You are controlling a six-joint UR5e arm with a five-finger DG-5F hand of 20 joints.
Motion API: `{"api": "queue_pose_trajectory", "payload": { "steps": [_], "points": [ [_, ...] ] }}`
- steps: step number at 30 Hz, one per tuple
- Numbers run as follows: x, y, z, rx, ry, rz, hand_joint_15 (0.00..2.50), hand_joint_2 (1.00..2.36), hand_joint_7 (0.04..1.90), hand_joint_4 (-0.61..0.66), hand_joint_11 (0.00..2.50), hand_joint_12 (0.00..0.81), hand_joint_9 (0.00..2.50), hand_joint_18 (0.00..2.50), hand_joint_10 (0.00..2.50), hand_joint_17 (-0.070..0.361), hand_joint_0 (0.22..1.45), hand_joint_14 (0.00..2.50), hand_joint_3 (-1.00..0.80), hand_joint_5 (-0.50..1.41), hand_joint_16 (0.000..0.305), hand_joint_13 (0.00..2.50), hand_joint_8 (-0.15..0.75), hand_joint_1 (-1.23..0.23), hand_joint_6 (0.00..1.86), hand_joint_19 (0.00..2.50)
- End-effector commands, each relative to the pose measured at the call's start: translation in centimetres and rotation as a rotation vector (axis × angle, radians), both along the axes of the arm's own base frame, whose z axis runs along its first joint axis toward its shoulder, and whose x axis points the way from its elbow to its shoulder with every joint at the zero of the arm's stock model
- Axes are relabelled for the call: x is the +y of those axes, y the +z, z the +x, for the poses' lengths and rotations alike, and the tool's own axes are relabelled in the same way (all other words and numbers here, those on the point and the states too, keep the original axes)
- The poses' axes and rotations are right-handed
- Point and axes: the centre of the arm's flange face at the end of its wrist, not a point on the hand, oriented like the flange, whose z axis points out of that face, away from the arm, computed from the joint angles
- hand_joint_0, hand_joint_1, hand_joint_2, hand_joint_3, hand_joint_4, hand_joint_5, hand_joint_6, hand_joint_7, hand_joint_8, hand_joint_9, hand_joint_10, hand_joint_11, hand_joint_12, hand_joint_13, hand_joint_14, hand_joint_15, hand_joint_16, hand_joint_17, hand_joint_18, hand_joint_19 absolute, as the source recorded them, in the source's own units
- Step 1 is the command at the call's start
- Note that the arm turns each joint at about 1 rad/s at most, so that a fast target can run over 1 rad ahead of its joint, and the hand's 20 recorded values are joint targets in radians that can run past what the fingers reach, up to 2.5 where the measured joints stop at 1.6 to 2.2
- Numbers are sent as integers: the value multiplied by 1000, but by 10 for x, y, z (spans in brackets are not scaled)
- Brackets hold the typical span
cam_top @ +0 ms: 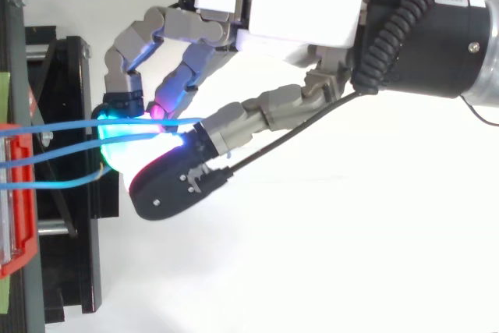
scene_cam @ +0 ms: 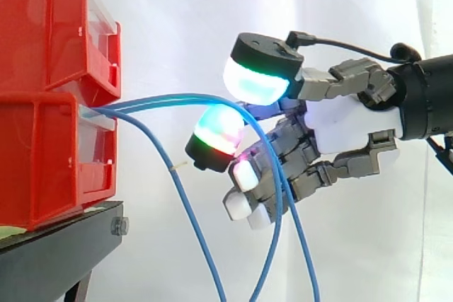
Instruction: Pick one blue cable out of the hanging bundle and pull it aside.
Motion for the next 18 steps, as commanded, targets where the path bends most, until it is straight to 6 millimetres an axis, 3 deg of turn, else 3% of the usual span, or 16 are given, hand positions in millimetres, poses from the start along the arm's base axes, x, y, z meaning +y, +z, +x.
{"api": "queue_pose_trajectory", "payload": {
  "steps": [1, 3, 6, 12, 15, 18],
  "points": [
    [0, 1, 0, -1, -1, 0, 440, 1000, 880, 17, 482, 281, 1031, 677, 17, 107, 469, 17, -500, -108, 48, 848, 260, -561, 891, 444],
    [0, 1, 0, -1, -1, 0, 462, 1000, 926, 1, 497, 257, 1034, 635, 17, 96, 548, 20, -500, -109, 43, 833, 243, -452, 885, 481],
    [0, 1, 0, -1, -1, 0, 467, 1009, 949, -14, 505, 254, 1042, 629, 17, 94, 583, 19, -390, -108, 42, 845, 241, -465, 886, 487],
    [0, 1, 0, -2, -1, 0, 447, 1013, 982, -3, 496, 291, 1035, 702, 16, 112, 580, 19, -145, -105, 50, 872, 281, -633, 911, 439],
    [0, 0, 0, 1, -1, 0, 447, 1013, 896, -14, 504, 288, 995, 697, 18, 112, 598, 17, -106, -112, 50, 845, 276, -710, 933, 431],
    [-2, 3, 0, -2, -2, 0, 440, 1016, 961, -53, 513, 274, 965, 677, 18, 107, 627, 18, -75, -125, 47, 818, 261, -805, 945, 425]
  ]
}}
